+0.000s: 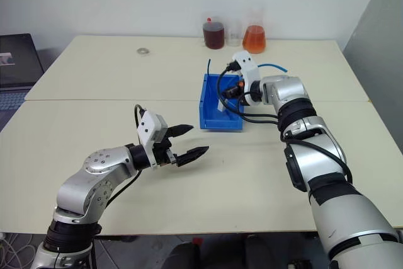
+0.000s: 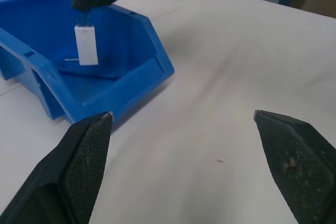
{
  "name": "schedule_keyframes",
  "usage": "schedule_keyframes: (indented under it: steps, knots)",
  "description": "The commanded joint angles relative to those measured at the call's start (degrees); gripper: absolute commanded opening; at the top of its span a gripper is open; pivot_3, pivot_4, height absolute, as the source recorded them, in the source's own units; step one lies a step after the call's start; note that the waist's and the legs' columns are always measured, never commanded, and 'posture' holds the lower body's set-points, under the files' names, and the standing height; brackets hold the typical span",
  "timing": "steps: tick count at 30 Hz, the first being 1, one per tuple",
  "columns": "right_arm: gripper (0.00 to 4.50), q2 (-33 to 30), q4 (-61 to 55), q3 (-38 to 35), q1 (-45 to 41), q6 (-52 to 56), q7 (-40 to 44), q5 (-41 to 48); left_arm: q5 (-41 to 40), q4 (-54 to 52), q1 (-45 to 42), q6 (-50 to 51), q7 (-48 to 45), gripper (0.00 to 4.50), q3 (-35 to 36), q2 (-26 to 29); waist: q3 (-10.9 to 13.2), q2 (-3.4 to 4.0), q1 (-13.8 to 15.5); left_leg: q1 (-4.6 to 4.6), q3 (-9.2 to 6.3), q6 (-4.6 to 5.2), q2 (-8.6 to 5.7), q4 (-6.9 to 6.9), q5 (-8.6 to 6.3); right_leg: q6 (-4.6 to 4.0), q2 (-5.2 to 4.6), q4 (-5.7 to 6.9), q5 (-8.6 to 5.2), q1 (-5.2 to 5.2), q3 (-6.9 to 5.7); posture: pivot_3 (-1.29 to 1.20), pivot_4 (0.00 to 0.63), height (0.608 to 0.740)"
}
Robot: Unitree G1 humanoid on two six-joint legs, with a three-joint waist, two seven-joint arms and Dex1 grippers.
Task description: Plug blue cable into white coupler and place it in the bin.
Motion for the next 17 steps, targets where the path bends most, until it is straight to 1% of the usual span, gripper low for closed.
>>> schedule_keyframes:
  steps: [1, 3, 5, 9, 13, 14, 17]
  knots:
    - [1.54, -0.15, 2.63, -1.77, -4.03, -4.3, -0.93, -1.94, -0.7, -3.98, 1.68, 0.68, 3.77, 4.5, 2.87, -0.54, 0.0, 0.0, 0.03, -0.05, 0.02, -0.01, -0.02, 0.01, 0.01, 0.0, -0.04, 0.03, 0.0, -0.07, 0.01, 0.0, 0.15, 0.74]
    - [2.1, -0.19, 3.35, -2.56, -4.44, -4.88, -1.62, -2.33, 1.5, -3.62, 2.12, -1.8, 5.6, 4.5, 3.12, -0.6, 0.0, 0.0, 0.05, -0.08, 0.04, 0.03, -0.05, 0.05, -0.02, 0.0, -0.05, 0.14, 0.0, -0.13, 0.03, 0.0, 0.15, 0.74]
    - [2.52, -0.42, 3.68, -2.76, -4.64, -5.32, -0.94, -2.95, 2.26, -2.19, 1.41, -2.18, 8.31, 4.5, 4.27, -1.35, 0.0, 0.0, 0.03, -0.07, 0.02, 0.13, -0.06, 0.11, -0.07, 0.0, -0.04, 0.29, 0.0, -0.17, 0.03, 0.0, 0.15, 0.74]
    - [3.51, -1.13, 3.61, -3.58, -5.14, -5.3, -0.99, -3.49, 1.79, 0.15, -1.09, -2.33, 9.55, 4.5, 5.86, -1.5, 0.0, 0.0, -0.01, 0.0, -0.01, 0.13, -0.08, 0.18, -0.05, 0.0, -0.01, 0.59, 0.0, -0.18, 0.02, 0.0, 0.15, 0.74]
    - [4.36, -1.95, 2.64, -4.58, -6.24, -4.66, -1.65, -3.89, 1.59, 2.09, -4.25, -2.01, 10.33, 4.5, 5.68, -2.06, 0.0, 0.0, -0.06, 0.03, -0.02, 0.09, -0.1, 0.2, -0.01, 0.0, 0.02, 0.73, 0.0, -0.2, 0.03, 0.0, 0.15, 0.74]
    - [4.45, -2.16, 2.42, -4.9, -6.46, -4.35, -1.82, -3.93, 1.58, 2.41, -4.77, -2.03, 10.4, 4.5, 5.6, -2.2, 0.0, 0.0, -0.06, 0.03, -0.02, 0.09, -0.09, 0.2, -0.01, 0.0, 0.02, 0.73, 0.0, -0.21, 0.03, 0.0, 0.15, 0.74]
    - [4.45, -4.15, 1.15, -5.89, -6.45, -2.03, -1.55, -3.54, 2.37, 3.8, -6.33, -2.25, 10.4, 4.5, 4.39, -2.63, 0.0, 0.0, -0.05, 0.03, 0.0, 0.08, -0.09, 0.18, 0.0, 0.0, 0.02, 0.72, 0.0, -0.22, 0.04, 0.0, 0.15, 0.74]
